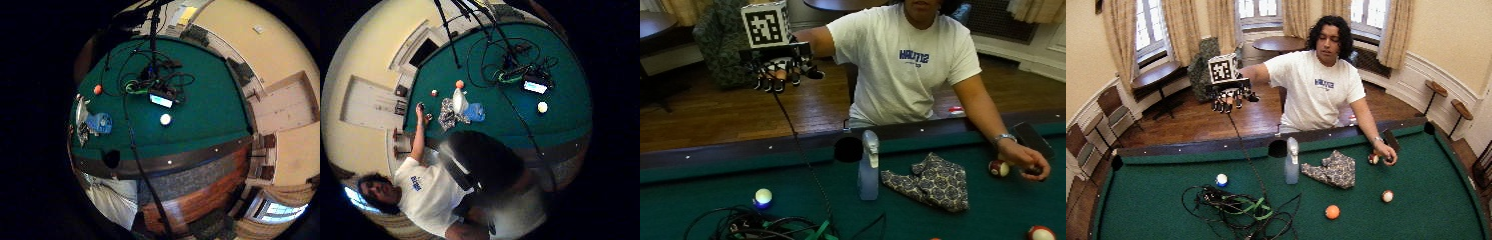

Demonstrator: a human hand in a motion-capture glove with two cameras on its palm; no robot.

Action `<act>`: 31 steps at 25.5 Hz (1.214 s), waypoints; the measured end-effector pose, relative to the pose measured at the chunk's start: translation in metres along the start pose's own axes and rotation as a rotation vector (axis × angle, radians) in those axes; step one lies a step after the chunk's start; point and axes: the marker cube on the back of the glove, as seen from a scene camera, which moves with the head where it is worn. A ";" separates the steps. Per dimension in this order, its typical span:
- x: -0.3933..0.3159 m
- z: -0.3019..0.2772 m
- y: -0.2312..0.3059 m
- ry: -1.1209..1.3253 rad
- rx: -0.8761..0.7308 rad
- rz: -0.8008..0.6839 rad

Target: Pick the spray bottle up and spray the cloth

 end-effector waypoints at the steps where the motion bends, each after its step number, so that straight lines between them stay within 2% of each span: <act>1: 0.000 0.000 0.000 0.001 0.000 0.001; 15: -0.006 0.050 0.021 0.003 -0.021 -0.050; 31: 0.008 0.131 0.053 -0.053 -0.137 -0.045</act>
